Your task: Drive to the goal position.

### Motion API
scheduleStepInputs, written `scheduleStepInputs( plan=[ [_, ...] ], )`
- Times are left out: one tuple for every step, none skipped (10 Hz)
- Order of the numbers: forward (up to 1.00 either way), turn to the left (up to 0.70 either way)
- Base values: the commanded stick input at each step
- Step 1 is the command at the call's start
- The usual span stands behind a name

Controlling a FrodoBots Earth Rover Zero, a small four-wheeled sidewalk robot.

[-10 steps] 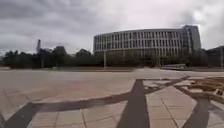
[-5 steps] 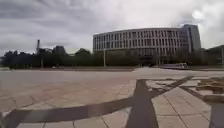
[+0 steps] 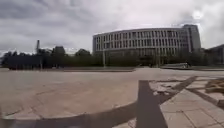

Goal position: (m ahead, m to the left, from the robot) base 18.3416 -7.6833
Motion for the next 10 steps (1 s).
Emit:
scheduleStepInputs(
  plan=[
    [0.7, 0.0],
    [0.7, 0.0],
    [0.7, 0.0],
    [0.7, 0.0],
    [0.7, 0.0],
    [0.7, 0.0],
    [0.7, 0.0],
    [0.7, 0.0],
    [0.7, -0.07],
    [0.7, -0.26]
  ],
)
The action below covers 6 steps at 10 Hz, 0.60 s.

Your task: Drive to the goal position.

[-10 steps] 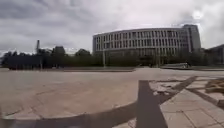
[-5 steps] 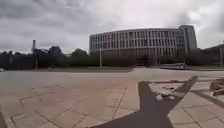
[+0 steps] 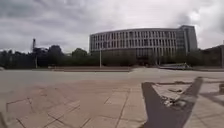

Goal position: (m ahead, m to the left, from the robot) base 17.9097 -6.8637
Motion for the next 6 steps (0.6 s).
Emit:
scheduleStepInputs(
  plan=[
    [0.7, -0.31],
    [0.7, -0.24],
    [0.7, 0.0],
    [0.7, 0.0],
    [0.7, 0.0],
    [0.7, 0.0]
  ],
)
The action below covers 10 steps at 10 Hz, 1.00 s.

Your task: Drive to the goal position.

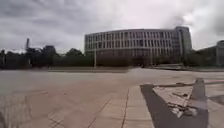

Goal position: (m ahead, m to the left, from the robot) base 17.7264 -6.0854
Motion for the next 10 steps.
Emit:
scheduleStepInputs(
  plan=[
    [0.7, 0.0],
    [0.7, 0.0],
    [0.7, 0.0],
    [0.7, 0.0],
    [0.7, 0.0],
    [0.7, 0.0],
    [0.7, 0.0],
    [0.7, 0.0],
    [0.7, -0.02],
    [0.7, -0.1]
  ],
)
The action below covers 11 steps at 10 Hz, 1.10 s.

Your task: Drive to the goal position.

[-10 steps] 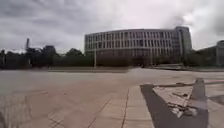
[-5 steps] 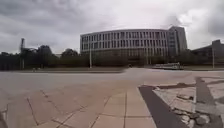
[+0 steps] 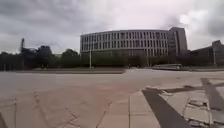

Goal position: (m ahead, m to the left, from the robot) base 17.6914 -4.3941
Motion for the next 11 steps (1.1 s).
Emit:
scheduleStepInputs(
  plan=[
    [0.7, -0.29],
    [0.7, -0.34],
    [0.7, -0.35],
    [0.7, -0.28],
    [0.7, -0.08],
    [0.7, 0.0],
    [0.7, 0.0],
    [0.7, 0.0],
    [0.7, 0.0],
    [0.7, 0.0],
    [0.7, 0.0]
  ],
)
